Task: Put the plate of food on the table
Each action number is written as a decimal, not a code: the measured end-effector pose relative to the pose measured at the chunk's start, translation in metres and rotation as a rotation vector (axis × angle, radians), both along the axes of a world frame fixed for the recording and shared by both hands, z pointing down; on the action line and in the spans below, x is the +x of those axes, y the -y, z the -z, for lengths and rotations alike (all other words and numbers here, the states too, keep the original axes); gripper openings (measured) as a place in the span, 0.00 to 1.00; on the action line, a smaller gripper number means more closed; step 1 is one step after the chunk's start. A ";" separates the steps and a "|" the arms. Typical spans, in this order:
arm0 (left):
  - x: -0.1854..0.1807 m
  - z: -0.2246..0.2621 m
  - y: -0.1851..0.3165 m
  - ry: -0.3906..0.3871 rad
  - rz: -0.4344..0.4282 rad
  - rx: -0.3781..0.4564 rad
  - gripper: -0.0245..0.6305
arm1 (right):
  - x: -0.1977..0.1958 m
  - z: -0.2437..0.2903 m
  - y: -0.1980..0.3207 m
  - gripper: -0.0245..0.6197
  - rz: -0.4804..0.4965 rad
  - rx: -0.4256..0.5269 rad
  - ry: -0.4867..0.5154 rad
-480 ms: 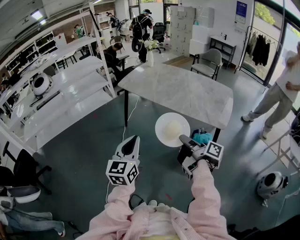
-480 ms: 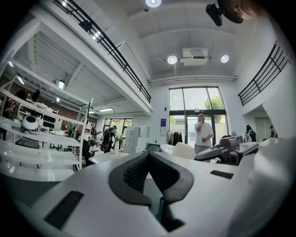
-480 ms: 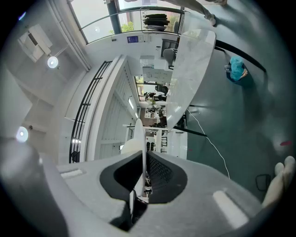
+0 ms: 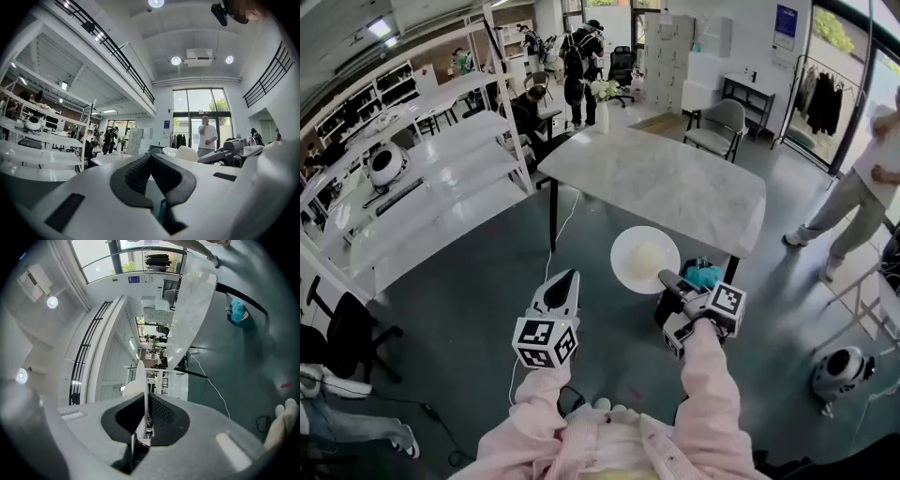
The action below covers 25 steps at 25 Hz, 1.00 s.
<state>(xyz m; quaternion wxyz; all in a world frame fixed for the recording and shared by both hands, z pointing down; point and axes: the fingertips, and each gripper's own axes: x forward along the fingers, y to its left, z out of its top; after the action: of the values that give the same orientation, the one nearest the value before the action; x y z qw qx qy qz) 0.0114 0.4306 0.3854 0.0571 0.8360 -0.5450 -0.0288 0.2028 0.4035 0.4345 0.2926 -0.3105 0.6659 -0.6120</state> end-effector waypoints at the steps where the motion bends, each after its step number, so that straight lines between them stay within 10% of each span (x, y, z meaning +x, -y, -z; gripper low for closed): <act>1: 0.001 0.001 -0.001 -0.002 0.001 0.000 0.03 | 0.001 0.001 -0.001 0.07 0.002 0.000 0.000; 25: -0.018 -0.019 0.103 -0.039 0.067 -0.037 0.03 | -0.017 -0.017 0.114 0.07 0.070 -0.017 0.020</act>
<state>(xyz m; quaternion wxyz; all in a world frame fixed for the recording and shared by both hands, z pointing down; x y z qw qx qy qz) -0.0066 0.3278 0.4047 0.0820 0.8155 -0.5717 -0.0370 0.1859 0.2898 0.4510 0.2752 -0.2833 0.6682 -0.6304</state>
